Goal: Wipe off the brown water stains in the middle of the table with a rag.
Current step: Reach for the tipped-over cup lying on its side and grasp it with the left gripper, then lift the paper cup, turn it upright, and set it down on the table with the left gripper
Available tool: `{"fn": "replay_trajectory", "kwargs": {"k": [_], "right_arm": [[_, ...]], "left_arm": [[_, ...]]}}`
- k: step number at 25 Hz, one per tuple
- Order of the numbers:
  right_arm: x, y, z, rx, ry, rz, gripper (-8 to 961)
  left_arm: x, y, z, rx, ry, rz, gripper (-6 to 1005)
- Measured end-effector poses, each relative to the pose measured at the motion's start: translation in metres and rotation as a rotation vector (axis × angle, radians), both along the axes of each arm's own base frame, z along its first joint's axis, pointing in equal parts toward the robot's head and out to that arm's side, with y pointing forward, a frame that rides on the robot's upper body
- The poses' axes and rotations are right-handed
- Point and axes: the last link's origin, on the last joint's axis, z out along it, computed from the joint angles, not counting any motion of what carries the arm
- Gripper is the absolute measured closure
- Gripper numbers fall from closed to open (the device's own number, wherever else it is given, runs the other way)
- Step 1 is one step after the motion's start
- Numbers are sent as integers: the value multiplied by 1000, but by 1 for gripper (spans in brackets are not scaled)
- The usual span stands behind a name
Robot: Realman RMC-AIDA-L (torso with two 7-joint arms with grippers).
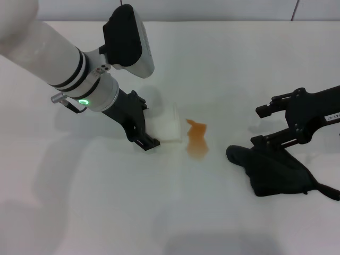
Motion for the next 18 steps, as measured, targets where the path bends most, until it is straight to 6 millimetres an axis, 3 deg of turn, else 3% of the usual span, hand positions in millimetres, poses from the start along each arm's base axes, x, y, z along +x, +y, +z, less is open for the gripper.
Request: {"fn": "replay_trajectory", "kwargs": {"k": [9, 14, 18], "right_arm": [[1, 0, 0, 2, 0, -3, 162], [-1, 1, 0, 0, 0, -2, 162], [-4, 2, 0, -1, 1, 5, 162]], "left_arm": [[-1, 1, 1, 29, -32, -5, 259], [-2, -5, 16, 99, -184, -34, 302], [-10, -15, 32, 176, -414, -50, 334]]}}
